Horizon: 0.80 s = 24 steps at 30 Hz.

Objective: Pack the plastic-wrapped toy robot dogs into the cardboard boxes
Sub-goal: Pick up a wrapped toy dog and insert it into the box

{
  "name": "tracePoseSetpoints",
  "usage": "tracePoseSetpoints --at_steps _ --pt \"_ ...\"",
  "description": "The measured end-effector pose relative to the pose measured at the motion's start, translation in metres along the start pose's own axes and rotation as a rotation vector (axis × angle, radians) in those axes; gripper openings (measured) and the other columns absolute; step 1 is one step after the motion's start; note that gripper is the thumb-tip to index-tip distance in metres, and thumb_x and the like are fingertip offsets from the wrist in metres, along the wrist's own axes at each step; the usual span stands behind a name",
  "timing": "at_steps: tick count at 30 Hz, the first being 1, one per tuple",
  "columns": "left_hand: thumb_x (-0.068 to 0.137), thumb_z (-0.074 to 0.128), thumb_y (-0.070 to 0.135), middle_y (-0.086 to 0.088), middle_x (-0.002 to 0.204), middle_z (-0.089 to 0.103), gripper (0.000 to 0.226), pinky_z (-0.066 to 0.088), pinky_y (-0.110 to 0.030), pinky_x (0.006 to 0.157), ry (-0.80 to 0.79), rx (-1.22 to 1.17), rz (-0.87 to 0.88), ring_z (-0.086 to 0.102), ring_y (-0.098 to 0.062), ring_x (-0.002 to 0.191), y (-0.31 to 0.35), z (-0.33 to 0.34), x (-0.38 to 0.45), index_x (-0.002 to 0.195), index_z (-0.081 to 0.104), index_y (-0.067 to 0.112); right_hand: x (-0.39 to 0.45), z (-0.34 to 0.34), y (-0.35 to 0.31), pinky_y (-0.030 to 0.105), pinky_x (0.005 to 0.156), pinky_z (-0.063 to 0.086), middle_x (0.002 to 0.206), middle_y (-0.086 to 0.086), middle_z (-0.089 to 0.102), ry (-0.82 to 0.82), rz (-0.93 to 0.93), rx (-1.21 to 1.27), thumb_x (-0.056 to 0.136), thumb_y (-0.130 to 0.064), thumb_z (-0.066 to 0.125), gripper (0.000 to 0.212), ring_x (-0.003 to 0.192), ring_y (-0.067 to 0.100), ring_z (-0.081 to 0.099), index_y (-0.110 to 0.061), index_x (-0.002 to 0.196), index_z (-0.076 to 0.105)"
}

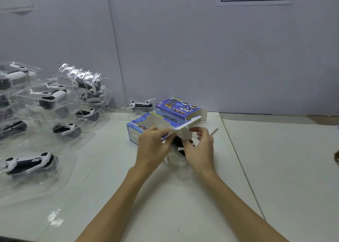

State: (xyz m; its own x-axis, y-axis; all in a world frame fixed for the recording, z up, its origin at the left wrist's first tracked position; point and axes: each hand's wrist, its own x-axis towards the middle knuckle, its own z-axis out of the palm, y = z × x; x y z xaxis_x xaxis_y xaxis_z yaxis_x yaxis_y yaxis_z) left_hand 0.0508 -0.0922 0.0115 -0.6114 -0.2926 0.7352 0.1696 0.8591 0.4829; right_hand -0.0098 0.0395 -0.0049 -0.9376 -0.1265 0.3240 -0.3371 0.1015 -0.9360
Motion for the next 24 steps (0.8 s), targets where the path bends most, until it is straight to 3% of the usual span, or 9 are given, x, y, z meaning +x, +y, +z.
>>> tracePoseSetpoints --at_steps 2,4,7,9,12,15,18,21,24 --pt "0.089 0.079 0.024 0.0 0.061 0.058 0.012 0.041 -0.032 0.054 0.037 -0.013 0.026 0.053 -0.018 0.063 0.01 0.005 -0.004 0.08 0.081 0.016 0.0 0.004 -0.004 0.017 0.086 0.054 0.135 0.004 0.051 -0.038 0.008 0.234 0.092 -0.02 0.068 0.037 0.11 -0.007 0.06 -0.032 0.119 0.047" --pt "0.086 0.077 0.026 0.007 0.061 0.057 0.013 0.042 -0.025 0.056 0.129 -0.083 -0.01 0.055 -0.008 0.066 0.016 0.004 -0.002 0.076 0.079 0.017 0.002 -0.004 -0.01 0.033 0.108 0.049 0.145 -0.003 0.05 -0.095 -0.016 0.342 0.089 -0.04 0.061 0.044 0.133 0.003 0.053 -0.037 0.129 0.043" --pt "0.085 0.077 0.029 0.007 0.068 0.063 0.016 0.051 -0.035 0.066 0.285 -0.234 -0.197 0.061 -0.014 0.073 0.008 -0.004 0.01 0.075 0.078 0.017 0.001 -0.023 -0.015 0.024 0.117 0.033 0.147 -0.02 0.046 -0.059 -0.276 0.222 0.096 -0.036 0.063 0.05 0.142 -0.004 0.039 -0.034 0.142 0.041" --pt "0.089 0.079 0.03 -0.003 0.071 0.066 0.02 0.051 -0.044 0.066 0.324 -0.309 -0.321 0.062 -0.022 0.069 0.006 -0.008 0.017 0.071 0.076 0.022 -0.006 -0.022 -0.014 0.018 0.112 0.035 0.148 -0.012 0.046 -0.113 -0.449 0.023 0.095 -0.04 0.07 0.059 0.143 0.006 0.041 -0.029 0.146 0.043" --pt "0.1 0.066 0.045 0.012 0.057 0.059 0.042 0.041 -0.026 0.058 0.275 -0.318 -0.222 0.053 -0.006 0.055 0.019 -0.013 0.02 0.058 0.063 0.045 -0.022 0.003 -0.012 0.017 0.106 0.046 0.153 -0.008 0.04 -0.249 -0.351 -0.014 0.083 -0.038 0.086 0.078 0.138 -0.005 0.043 -0.036 0.149 0.044" --pt "0.102 0.042 0.061 0.012 0.085 0.077 0.045 0.053 -0.034 0.079 -0.03 -0.302 -0.025 0.07 -0.007 0.088 0.02 -0.018 0.006 0.1 0.081 0.04 -0.013 0.008 -0.005 0.029 0.108 0.049 0.143 -0.008 0.057 -0.183 -0.209 0.078 0.083 -0.01 0.086 0.07 0.13 -0.003 0.053 -0.027 0.143 0.052" --pt "0.105 0.048 0.043 0.013 0.121 0.075 0.042 0.051 -0.028 0.095 -0.214 -0.371 0.023 0.066 -0.005 0.118 0.008 -0.021 0.007 0.129 0.074 0.02 0.004 -0.011 0.002 0.029 0.111 0.047 0.136 -0.01 0.064 -0.214 -0.148 0.11 0.088 -0.001 0.079 0.056 0.13 0.009 0.059 -0.025 0.134 0.057" --pt "0.102 0.066 0.025 0.006 0.138 0.067 0.03 0.043 -0.037 0.111 -0.015 -0.117 0.023 0.057 -0.013 0.132 -0.005 -0.023 0.016 0.13 0.072 0.015 0.018 -0.029 0.005 0.034 0.109 0.051 0.134 -0.006 0.066 -0.202 -0.134 0.097 0.088 0.002 0.077 0.052 0.127 0.014 0.062 -0.018 0.133 0.059" --pt "0.102 0.065 0.035 -0.003 0.148 0.058 0.043 0.039 -0.044 0.113 0.025 -0.003 -0.406 0.052 -0.025 0.136 -0.03 -0.03 0.023 0.142 0.061 0.019 0.029 -0.047 0.005 0.047 0.105 0.054 0.132 -0.005 0.067 -0.236 -0.154 0.061 0.09 0.002 0.074 0.049 0.123 0.015 0.064 -0.017 0.133 0.058"
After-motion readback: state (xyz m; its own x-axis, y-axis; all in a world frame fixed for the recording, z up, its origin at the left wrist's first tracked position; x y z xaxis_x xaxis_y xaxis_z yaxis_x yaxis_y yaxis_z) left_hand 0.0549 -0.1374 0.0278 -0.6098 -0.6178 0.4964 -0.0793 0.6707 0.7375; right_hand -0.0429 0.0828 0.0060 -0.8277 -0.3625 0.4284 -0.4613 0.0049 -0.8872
